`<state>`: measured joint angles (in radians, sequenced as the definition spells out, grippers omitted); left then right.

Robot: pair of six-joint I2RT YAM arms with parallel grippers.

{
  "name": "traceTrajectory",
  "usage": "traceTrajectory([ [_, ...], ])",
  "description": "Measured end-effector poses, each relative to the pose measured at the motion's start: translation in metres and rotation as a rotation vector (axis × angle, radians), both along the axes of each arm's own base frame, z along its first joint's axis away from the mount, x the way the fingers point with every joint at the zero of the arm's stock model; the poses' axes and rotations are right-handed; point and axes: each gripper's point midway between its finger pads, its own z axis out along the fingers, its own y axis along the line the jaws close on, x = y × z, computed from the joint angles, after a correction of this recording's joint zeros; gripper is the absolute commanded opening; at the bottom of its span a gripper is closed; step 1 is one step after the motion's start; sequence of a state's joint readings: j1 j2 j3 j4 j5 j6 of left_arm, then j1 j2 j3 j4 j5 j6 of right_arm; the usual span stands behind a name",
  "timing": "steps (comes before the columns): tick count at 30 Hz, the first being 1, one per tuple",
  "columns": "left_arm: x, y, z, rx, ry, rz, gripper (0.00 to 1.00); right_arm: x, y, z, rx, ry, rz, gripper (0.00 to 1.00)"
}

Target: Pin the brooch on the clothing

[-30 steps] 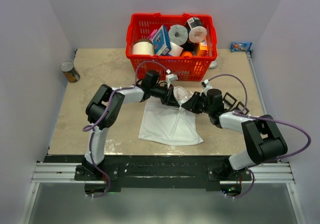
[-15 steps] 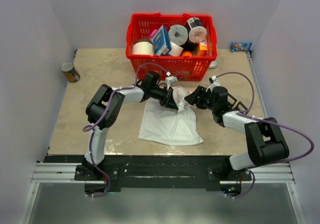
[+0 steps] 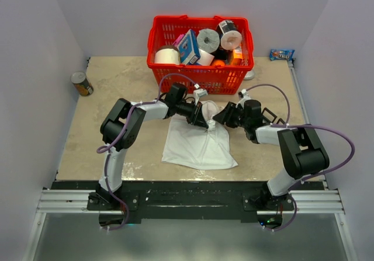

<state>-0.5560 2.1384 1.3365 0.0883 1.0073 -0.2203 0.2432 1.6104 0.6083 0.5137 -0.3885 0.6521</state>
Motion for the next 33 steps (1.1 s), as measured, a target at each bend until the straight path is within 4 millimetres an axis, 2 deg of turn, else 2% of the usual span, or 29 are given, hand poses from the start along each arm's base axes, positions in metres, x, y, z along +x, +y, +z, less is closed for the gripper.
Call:
traceTrajectory([
  [3, 0.0, 0.0, 0.0, 0.001, -0.001, 0.001, 0.0, 0.0, 0.001, -0.001, 0.003, 0.001, 0.001, 0.0],
  [9, 0.003, 0.0, -0.002, 0.011, -0.006, 0.015, 0.0, 0.002, 0.0, 0.0, 0.007, 0.0, -0.011, 0.0],
  [15, 0.005, 0.004, -0.004, 0.029, -0.007, 0.056, 0.0, 0.004, -0.014, -0.005, -0.047, 0.021, -0.085, 0.0],
  [25, 0.012, 0.005, 0.014, -0.018, -0.025, 0.11, 0.0, 0.004, -0.028, -0.012, -0.105, 0.045, -0.148, 0.0],
  [33, 0.013, 0.004, 0.015, -0.026, -0.019, 0.118, 0.0, 0.001, -0.032, -0.015, -0.125, 0.061, -0.159, 0.0],
])
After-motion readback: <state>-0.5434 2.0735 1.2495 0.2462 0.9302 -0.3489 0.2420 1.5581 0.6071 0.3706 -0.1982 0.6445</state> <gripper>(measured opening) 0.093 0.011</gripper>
